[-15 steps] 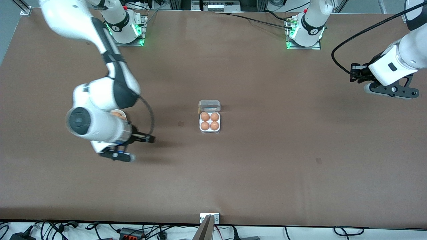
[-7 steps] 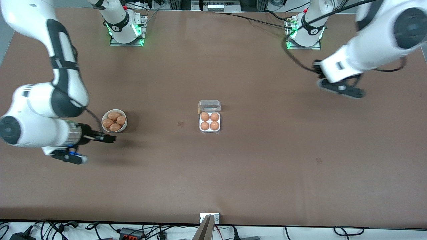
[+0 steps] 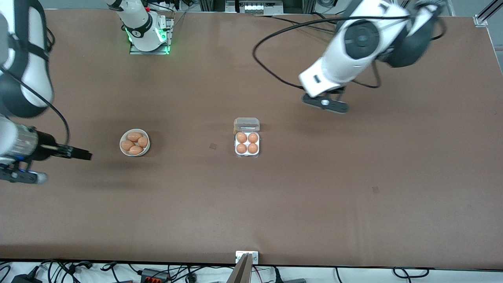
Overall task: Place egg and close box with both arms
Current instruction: 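Press the carton lid down over the eggs with the left gripper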
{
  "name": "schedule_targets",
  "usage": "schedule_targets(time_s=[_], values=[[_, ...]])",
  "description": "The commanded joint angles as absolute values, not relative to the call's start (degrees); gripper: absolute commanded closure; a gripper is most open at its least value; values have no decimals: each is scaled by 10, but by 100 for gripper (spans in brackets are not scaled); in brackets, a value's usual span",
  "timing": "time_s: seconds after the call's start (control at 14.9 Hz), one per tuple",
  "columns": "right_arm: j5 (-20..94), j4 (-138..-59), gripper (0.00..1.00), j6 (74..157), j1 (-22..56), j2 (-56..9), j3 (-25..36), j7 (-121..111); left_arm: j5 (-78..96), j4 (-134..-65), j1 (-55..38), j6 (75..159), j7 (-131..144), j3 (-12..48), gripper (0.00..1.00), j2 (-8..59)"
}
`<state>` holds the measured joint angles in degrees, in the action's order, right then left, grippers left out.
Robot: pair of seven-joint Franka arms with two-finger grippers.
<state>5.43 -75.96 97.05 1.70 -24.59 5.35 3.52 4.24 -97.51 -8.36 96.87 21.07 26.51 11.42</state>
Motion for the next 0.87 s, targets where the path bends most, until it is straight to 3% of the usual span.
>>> schedule_targets(time_s=[0.0,0.4,0.8], values=[[43,-805,0,968,24,-189,62,27,49,-984,-101,1038,265,295,99,159],[45,-824,0,996,-1,-160,58,23,40,-985,-189,1198,344,294,99,266],[26,-816,0,953,13,-159,59,30,-25,-981,-222,1335,391,289,99,348]])
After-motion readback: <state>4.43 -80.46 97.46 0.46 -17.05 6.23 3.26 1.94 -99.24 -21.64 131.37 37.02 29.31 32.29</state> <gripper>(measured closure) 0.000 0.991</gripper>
